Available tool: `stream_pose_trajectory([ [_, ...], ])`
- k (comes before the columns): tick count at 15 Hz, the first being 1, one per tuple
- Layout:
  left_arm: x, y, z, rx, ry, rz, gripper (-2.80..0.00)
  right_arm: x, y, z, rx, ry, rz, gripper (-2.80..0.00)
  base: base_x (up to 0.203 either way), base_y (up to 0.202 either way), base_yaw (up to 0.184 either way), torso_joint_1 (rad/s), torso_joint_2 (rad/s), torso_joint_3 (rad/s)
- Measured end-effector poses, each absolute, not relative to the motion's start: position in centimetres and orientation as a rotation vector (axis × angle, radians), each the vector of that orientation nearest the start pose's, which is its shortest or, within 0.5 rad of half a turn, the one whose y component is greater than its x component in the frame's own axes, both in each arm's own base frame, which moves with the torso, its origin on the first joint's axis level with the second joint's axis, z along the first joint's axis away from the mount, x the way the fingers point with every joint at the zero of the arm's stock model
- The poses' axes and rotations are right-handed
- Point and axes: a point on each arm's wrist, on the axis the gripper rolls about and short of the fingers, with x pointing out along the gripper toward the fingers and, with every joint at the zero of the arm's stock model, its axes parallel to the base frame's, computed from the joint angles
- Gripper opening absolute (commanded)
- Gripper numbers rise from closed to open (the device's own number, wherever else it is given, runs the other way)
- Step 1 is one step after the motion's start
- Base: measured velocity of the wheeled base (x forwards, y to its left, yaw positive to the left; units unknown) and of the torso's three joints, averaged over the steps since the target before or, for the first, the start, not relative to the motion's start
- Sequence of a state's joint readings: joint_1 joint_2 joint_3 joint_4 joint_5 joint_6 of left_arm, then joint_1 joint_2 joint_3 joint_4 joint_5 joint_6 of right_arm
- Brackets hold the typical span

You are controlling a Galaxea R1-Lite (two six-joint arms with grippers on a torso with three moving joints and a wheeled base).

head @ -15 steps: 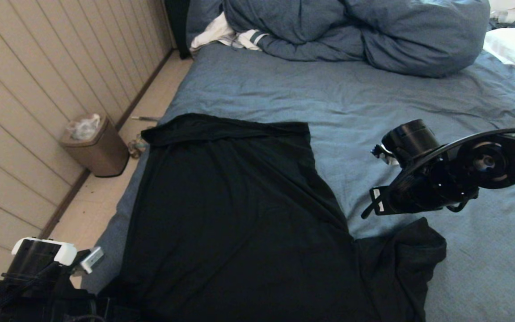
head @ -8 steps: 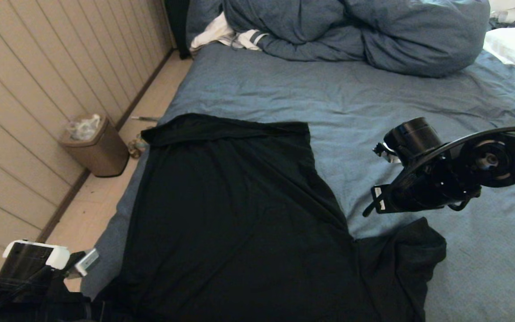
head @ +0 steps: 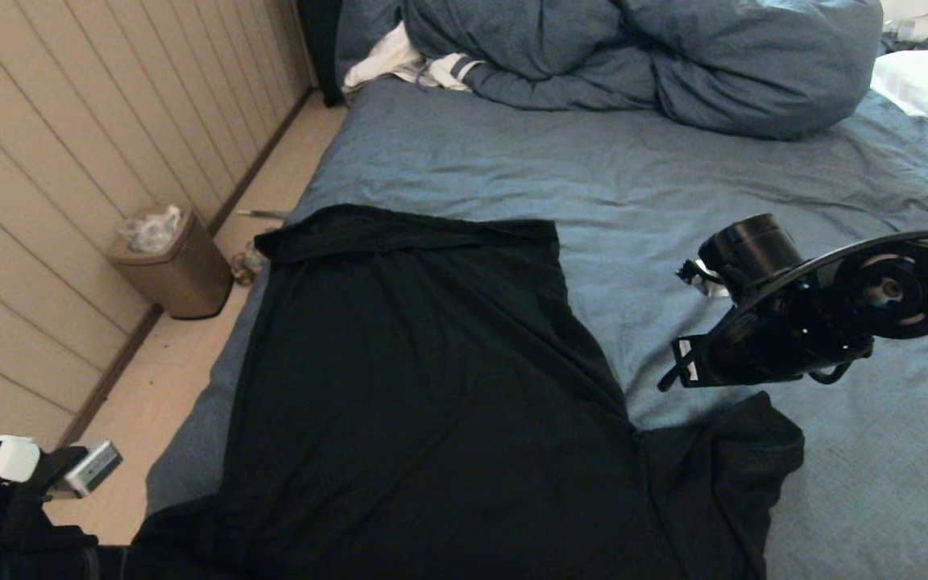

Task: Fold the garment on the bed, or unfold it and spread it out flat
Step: Unford the black T-shirt

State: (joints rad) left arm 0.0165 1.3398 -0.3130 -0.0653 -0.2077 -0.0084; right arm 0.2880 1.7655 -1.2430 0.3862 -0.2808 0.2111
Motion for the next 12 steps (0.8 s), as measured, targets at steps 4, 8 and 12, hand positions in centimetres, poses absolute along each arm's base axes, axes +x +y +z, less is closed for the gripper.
stream_pose_trajectory([
  [4, 14.5, 2.1, 10.5, 0.04, 0.907, -0.14, -2.8, 29.9, 8.2, 19.2, -0.056, 0.866, -0.083, -2.8, 0.0, 0.0, 0.0, 0.0, 0.0, 0.0],
  [8, 14.9, 2.8, 10.9, 0.102, 0.872, -0.156, -2.8, 29.9, 8.2, 19.3, -0.055, 0.864, -0.083, -2.8, 0.0, 0.0, 0.0, 0.0, 0.0, 0.0],
  [12, 16.6, 3.8, 12.1, 0.072, 0.821, -0.161, -2.8, 29.8, 8.1, 19.4, -0.054, 0.863, -0.084, -2.8, 0.0, 0.0, 0.0, 0.0, 0.0, 0.0],
])
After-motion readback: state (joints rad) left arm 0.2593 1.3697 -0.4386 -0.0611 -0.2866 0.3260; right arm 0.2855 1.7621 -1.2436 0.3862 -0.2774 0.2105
